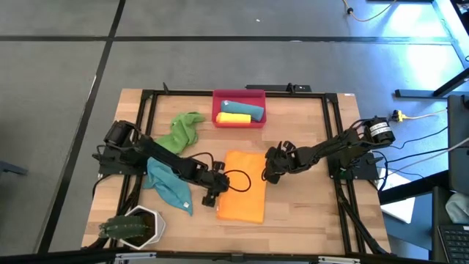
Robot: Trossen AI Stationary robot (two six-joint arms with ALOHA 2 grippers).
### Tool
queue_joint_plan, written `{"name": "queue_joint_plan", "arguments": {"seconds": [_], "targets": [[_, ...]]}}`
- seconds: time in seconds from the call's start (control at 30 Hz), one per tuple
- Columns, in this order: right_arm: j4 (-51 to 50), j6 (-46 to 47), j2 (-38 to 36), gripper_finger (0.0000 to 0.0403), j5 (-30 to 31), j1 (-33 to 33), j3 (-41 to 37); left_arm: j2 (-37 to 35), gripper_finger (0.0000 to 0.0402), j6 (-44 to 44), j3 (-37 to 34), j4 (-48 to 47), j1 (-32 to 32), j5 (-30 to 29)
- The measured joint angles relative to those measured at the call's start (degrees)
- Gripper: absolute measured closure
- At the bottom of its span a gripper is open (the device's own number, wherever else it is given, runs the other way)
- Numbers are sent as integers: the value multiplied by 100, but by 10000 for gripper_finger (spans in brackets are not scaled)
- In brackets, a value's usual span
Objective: Roll microfiber towels into tight, uniform cylinder then place into a basket
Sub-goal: Roll the orange microfiber cloth
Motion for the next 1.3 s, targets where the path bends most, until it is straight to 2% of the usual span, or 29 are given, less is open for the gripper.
{"name": "queue_joint_plan", "arguments": {"seconds": [0.17,0.37,0.63,0.73,0.87,1.13,1.3], "targets": [[0,-16,0,283,-5,0,0,-392,295,220,1,42,141,-267],[91,-80,0,283,-24,-3,-4,-497,295,432,7,263,459,-1538],[161,-152,0,283,-47,-4,-4,-5,295,435,5,616,1437,-1864],[173,-153,0,283,-48,-4,-4,158,295,435,4,682,1776,-1843],[173,-157,0,283,-48,-4,-4,193,295,457,1,689,2002,-1508],[173,-166,0,283,-46,-4,-4,196,295,501,1,1050,1919,-1041],[172,-168,0,283,-45,-4,-4,196,295,573,-31,1006,1828,-1022]]}}
